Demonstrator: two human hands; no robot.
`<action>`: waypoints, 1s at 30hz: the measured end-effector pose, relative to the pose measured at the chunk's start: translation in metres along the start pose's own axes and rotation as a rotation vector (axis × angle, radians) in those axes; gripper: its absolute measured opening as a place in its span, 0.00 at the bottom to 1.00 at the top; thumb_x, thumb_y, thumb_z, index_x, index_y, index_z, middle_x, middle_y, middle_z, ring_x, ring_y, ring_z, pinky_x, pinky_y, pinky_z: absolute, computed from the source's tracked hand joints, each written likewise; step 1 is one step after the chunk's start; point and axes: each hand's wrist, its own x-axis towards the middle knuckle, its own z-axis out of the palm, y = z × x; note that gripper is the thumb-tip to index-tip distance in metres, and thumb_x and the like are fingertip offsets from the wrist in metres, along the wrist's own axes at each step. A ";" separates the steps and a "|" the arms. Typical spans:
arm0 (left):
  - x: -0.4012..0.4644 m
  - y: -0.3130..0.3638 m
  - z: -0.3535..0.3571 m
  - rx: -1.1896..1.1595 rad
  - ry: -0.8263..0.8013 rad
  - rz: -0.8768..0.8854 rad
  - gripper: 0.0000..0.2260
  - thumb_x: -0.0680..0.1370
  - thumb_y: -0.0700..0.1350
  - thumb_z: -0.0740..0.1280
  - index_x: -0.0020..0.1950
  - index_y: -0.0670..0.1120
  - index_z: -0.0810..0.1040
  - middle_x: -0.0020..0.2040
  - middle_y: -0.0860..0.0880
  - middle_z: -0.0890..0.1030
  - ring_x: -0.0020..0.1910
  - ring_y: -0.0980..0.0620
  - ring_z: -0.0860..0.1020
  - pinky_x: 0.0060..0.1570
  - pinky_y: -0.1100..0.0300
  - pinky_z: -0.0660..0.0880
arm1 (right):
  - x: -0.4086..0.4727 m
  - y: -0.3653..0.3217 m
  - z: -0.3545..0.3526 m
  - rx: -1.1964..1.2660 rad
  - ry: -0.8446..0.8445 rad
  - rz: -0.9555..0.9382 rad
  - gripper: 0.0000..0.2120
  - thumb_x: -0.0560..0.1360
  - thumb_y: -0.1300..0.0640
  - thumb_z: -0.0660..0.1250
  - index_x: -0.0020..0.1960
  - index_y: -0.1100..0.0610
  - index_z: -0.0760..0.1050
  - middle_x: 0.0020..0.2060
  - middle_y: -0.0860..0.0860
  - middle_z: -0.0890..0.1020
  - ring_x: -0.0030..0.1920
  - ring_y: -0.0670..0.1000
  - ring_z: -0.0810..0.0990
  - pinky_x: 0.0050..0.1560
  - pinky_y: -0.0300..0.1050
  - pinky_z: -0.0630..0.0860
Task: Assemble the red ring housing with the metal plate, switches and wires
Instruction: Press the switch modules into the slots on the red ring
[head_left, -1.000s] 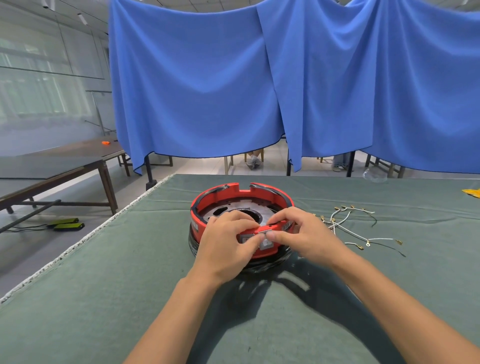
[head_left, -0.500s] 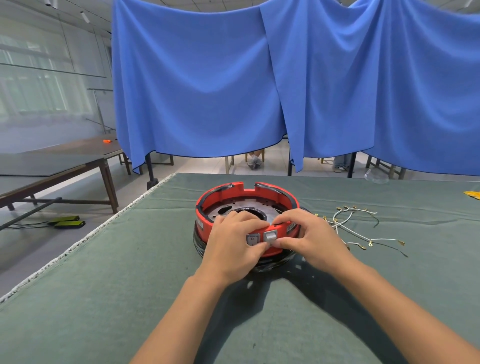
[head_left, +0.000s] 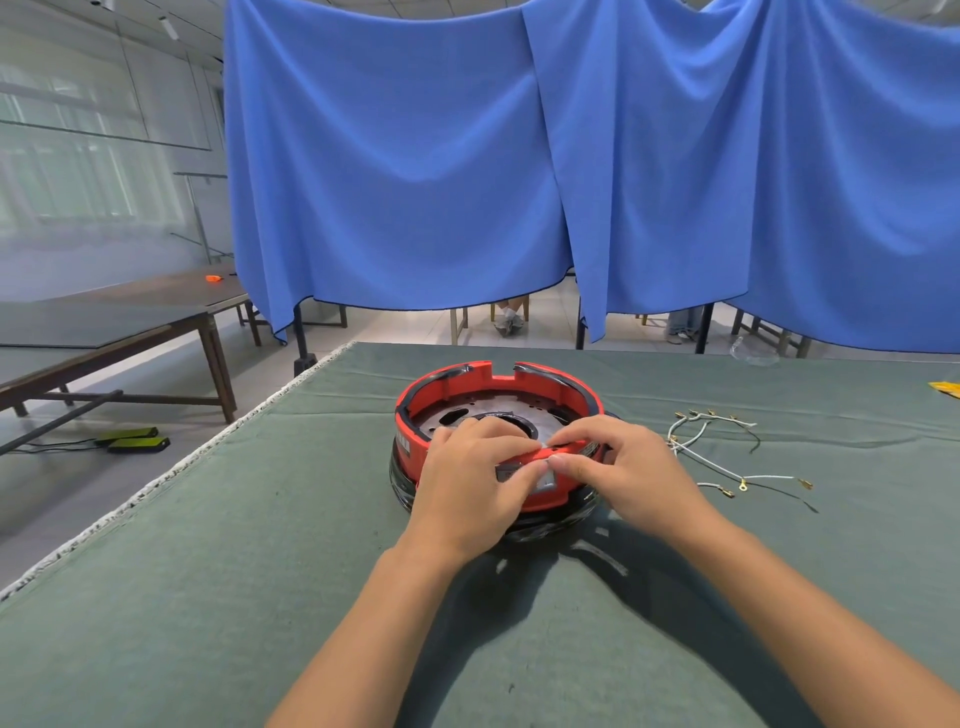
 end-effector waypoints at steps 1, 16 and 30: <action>0.000 -0.001 -0.002 -0.028 -0.010 -0.011 0.09 0.74 0.51 0.67 0.51 0.52 0.84 0.49 0.58 0.81 0.53 0.59 0.75 0.54 0.59 0.63 | -0.001 0.000 0.001 -0.019 0.012 -0.003 0.06 0.71 0.51 0.73 0.47 0.43 0.81 0.45 0.39 0.82 0.45 0.39 0.78 0.48 0.40 0.73; 0.000 -0.003 -0.015 -0.110 -0.071 -0.103 0.18 0.68 0.41 0.60 0.53 0.47 0.84 0.50 0.52 0.84 0.52 0.54 0.77 0.59 0.55 0.70 | -0.016 -0.006 0.006 -0.228 0.021 0.014 0.12 0.73 0.47 0.69 0.55 0.44 0.75 0.53 0.37 0.73 0.54 0.41 0.74 0.56 0.45 0.72; -0.001 0.009 -0.017 -0.018 0.121 -0.134 0.23 0.71 0.58 0.53 0.31 0.41 0.75 0.25 0.46 0.74 0.29 0.47 0.73 0.33 0.51 0.70 | -0.010 0.004 0.008 -0.264 0.146 0.065 0.24 0.66 0.63 0.64 0.58 0.42 0.72 0.58 0.37 0.73 0.40 0.42 0.72 0.46 0.44 0.72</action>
